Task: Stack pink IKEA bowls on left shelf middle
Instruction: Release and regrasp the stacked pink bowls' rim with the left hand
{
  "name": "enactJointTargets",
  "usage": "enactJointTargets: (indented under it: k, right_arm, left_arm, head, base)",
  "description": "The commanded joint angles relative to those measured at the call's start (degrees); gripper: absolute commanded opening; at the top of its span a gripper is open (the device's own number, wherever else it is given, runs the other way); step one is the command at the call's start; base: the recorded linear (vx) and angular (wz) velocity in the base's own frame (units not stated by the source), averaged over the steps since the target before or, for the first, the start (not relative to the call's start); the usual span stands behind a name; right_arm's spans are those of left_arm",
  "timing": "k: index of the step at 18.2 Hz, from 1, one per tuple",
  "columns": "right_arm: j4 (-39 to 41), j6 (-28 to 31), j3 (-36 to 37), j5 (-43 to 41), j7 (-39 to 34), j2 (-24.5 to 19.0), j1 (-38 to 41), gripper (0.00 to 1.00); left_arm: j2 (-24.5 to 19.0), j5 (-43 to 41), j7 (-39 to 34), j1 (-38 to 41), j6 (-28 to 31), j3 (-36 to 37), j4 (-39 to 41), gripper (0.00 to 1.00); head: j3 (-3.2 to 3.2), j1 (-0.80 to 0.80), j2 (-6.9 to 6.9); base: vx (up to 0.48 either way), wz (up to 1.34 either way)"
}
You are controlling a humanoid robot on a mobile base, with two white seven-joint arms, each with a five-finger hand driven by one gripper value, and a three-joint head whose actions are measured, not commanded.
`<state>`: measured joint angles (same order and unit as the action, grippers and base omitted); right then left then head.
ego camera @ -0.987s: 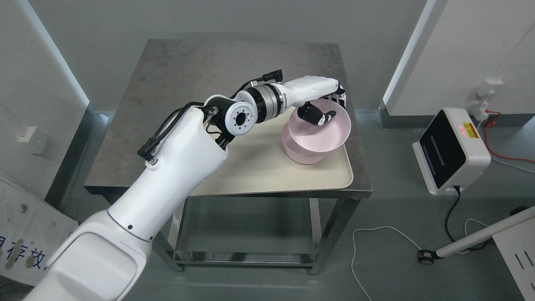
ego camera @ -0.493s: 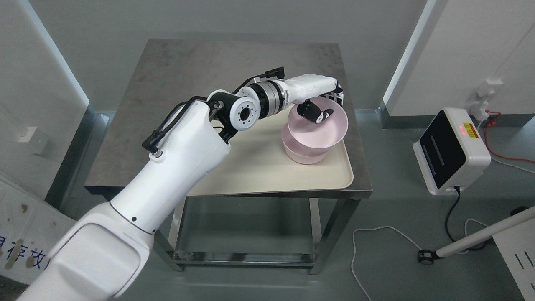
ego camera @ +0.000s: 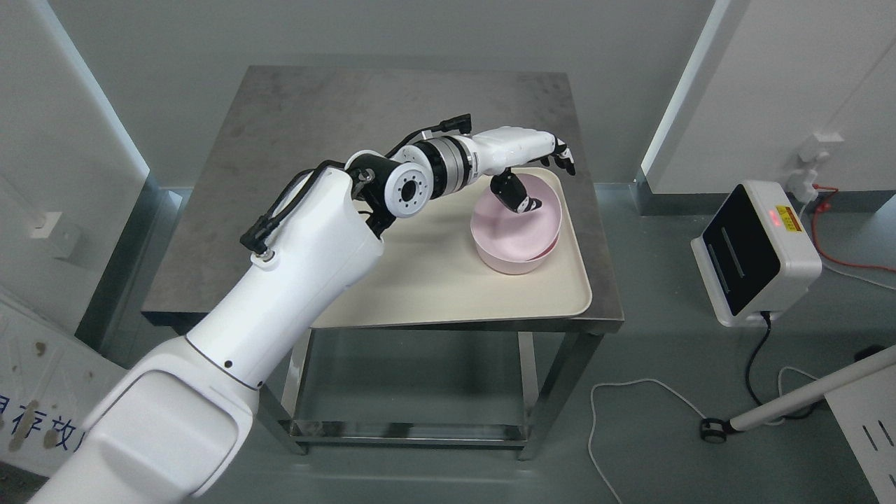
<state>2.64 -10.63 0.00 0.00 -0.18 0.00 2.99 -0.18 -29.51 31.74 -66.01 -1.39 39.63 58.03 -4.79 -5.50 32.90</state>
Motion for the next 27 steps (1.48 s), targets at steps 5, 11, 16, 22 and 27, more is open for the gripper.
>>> enactJointTargets:
  k: [5, 11, 16, 22, 27]
  right_arm:
    - [0.0, 0.0, 0.5, 0.4, 0.0, 1.0, 0.0, 1.0]
    - [0.0, 0.0, 0.5, 0.4, 0.0, 1.0, 0.0, 1.0]
    - [0.0, 0.0, 0.5, 0.4, 0.0, 1.0, 0.0, 1.0]
    - [0.0, 0.0, 0.6, 0.4, 0.0, 1.0, 0.0, 1.0]
    - [0.0, 0.0, 0.6, 0.4, -0.1, 1.0, 0.0, 1.0]
  left_arm:
    - [-0.8, 24.4, -0.4, 3.5, 5.4, -42.0, 6.5, 0.76]
    - [-0.8, 42.4, -1.1, 20.4, 4.0, -39.7, 25.7, 0.99]
    - [-0.8, 29.9, 2.6, 28.6, -15.6, -28.7, 28.0, 0.98]
    - [-0.8, -1.0, 5.3, 30.3, -19.4, -16.4, 26.4, 0.95]
    - [-0.8, -14.9, 6.6, 24.7, -18.1, -13.8, 19.9, 0.94]
  head:
    - [0.0, 0.0, 0.0]
    - [0.0, 0.0, 0.0]
    - [0.0, 0.0, 0.0]
    - [0.0, 0.0, 0.0]
    - [0.0, 0.0, 0.0]
  base:
    - [0.0, 0.0]
    - [0.0, 0.0]
    - [0.0, 0.0]
    - [0.0, 0.0]
    - [0.0, 0.0]
